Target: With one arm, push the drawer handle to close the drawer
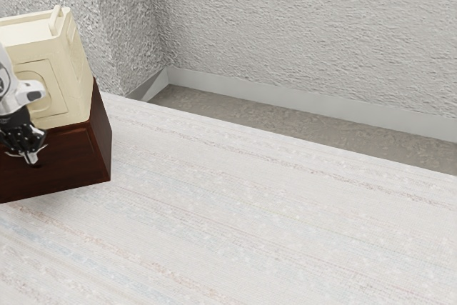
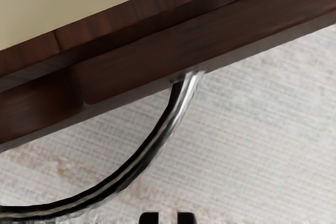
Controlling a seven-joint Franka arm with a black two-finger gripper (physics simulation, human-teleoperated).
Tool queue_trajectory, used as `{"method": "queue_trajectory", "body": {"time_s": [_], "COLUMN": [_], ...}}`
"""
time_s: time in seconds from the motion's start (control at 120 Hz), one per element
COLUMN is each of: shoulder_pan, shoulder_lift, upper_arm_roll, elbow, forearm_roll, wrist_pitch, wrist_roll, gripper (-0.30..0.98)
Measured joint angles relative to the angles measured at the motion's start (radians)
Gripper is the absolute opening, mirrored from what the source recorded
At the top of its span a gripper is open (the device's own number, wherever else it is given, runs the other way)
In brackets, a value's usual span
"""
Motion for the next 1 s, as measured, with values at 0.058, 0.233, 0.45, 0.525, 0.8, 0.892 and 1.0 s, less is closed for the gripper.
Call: {"method": "queue_trajectory", "body": {"time_s": [0.058,0.233,0.45,0.525,0.8,0.892,1.0], "shoulder_pan": [0.001,0.002,0.037,0.029,0.034,0.027,-0.015], "shoulder_lift": [-0.006,0.006,0.034,0.036,-0.143,-0.217,-0.318], "upper_arm_roll": [0.001,0.005,-0.013,-0.003,-0.026,-0.029,-0.029], "elbow": [-0.006,0.01,0.042,0.041,-0.098,-0.116,-0.112], "forearm_roll": [-0.001,0.002,0.016,0.016,-0.004,-0.007,-0.029], "wrist_pitch": [-0.002,-0.002,0.003,0.012,0.009,-0.037,-0.134], "wrist_roll": [-0.01,-0.027,0.134,0.149,0.056,0.034,0.011], "gripper": [-0.05,-0.05,-0.07,-0.07,-0.05,0.1,0.33]}}
